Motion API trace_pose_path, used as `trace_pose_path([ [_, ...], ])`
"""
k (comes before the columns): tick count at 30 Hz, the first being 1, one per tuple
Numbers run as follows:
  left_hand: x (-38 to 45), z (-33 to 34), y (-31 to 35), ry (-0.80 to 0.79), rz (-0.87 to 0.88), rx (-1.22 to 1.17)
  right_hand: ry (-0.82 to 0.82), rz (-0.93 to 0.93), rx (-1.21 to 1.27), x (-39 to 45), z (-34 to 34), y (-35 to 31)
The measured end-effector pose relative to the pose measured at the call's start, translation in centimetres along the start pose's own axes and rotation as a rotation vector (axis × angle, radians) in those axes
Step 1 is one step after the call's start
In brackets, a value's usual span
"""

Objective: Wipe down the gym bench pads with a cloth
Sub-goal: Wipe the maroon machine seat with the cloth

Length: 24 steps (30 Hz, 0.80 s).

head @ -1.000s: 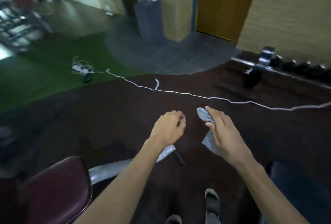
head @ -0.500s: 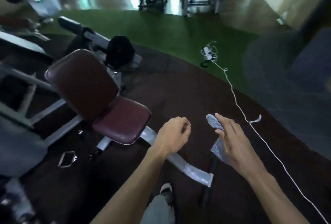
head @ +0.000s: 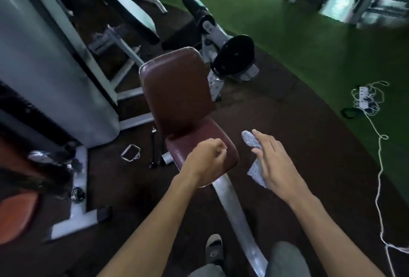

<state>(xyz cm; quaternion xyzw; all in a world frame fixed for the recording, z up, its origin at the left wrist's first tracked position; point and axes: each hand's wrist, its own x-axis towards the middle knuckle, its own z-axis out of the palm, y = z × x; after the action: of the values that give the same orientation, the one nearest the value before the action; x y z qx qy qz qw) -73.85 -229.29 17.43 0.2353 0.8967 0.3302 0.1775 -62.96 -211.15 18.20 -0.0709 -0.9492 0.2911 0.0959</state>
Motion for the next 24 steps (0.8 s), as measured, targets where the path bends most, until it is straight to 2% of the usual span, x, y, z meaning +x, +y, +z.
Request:
trace_pose_path([
  [6,5.0,-0.8,-3.0,0.094,-0.184,-0.025,-0.172,-0.185,-0.005,9.4,3.0,3.2],
  [10,8.7,0.6,-4.8,0.162,-0.342,-0.052,-0.303,-0.302,-0.055,15.8,7.3,6.9],
  [17,15.0,7.4,-11.0,0.351,-0.672,-0.149,-0.470,-0.524,-0.075,24.5,20.9,14.1],
  [19,16.5,9.9,-13.9,0.406,-0.740,-0.170,-0.463,-0.595,-0.140,25.8,25.5,15.4],
  [24,19.5,15.6,-20.9,0.633,-0.839,-0.121,-0.541,-0.625,-0.183,26.7,36.2,18.4],
])
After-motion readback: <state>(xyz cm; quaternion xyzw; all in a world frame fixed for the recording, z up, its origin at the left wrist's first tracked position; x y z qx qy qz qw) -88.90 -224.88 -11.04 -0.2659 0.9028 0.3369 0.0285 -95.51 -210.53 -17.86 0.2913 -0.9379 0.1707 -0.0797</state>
